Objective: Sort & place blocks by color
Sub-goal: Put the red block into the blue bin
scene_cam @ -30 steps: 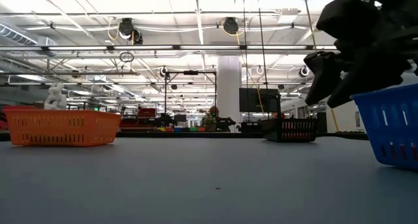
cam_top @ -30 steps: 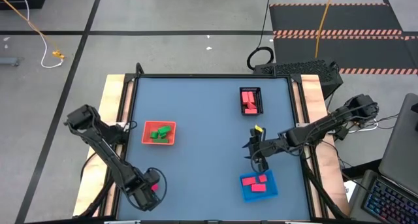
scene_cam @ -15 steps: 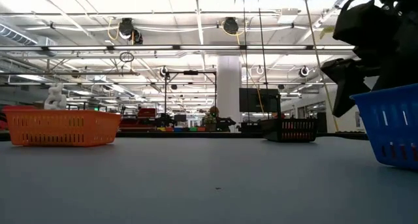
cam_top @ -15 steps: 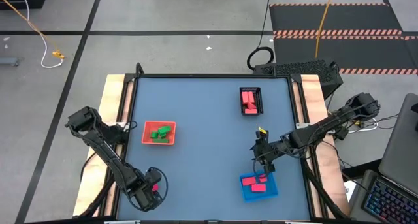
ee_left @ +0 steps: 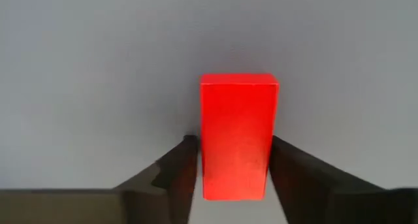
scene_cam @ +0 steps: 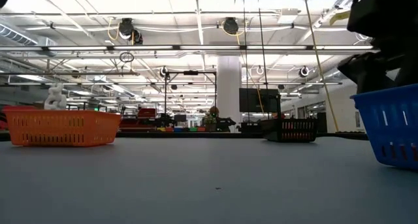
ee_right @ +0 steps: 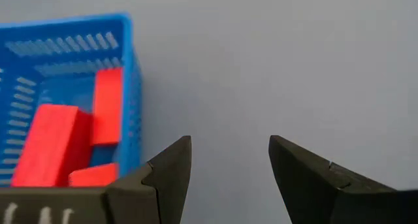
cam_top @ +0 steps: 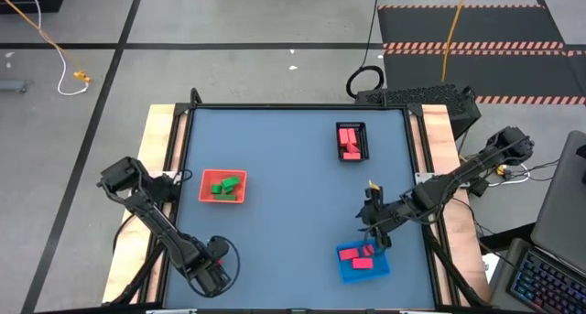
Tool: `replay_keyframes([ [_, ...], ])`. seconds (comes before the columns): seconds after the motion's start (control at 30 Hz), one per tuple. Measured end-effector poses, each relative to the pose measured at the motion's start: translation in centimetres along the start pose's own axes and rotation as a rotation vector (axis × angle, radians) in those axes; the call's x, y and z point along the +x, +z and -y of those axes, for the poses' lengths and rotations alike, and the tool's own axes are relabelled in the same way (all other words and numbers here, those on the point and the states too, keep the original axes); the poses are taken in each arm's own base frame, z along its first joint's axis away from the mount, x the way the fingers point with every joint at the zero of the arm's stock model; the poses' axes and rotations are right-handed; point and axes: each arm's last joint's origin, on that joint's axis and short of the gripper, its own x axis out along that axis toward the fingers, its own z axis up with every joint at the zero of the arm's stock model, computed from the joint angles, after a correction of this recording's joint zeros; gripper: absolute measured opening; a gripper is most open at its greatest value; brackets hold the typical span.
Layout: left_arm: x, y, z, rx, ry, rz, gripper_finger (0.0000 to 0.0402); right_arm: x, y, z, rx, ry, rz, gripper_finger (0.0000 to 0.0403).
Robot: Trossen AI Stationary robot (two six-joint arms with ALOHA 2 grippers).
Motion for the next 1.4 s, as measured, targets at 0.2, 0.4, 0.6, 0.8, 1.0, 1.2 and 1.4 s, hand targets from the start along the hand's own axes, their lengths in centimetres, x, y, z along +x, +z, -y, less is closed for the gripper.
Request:
replay_keyframes([
  [0.2, 0.0, 0.6, 0.1, 0.031, 0.0, -0.006, 0.0132, -0.1, -0.4, -0.7, 0.032, 0.033, -0.026, 0.0198],
  [0.4, 0.0, 1.2, 0.2, 0.072, -0.009, -0.006, 0.0132, -0.2, -0.7, -1.0, 0.069, 0.035, -0.037, 0.0198],
  [0.6, -1.8, 2.2, 0.5, 0.125, -0.086, 0.094, 0.0132, -0.4, -1.0, -1.7, 0.099, 0.057, -0.044, 0.0199],
  [0.8, -4.7, 3.8, 0.4, 0.187, -0.197, 0.271, 0.0132, -0.5, -1.4, -2.5, 0.132, 0.08, -0.056, 0.0198],
  [1.0, -6.9, 6.3, 1.1, 0.278, -0.319, 0.449, 0.0132, -0.7, -1.8, -3.2, 0.152, 0.102, -0.065, 0.0198],
  [1.2, -8.1, 9.6, 1.8, 0.384, -0.389, 0.583, 0.0132, -0.8, -1.8, -3.1, 0.104, 0.082, -0.047, 0.0199],
  [1.4, -10.2, 13.3, 2.8, 0.496, -0.518, 0.808, 0.0132, -1.1, -1.4, -2.8, 0.019, 0.005, 0.036, 0.0198],
])
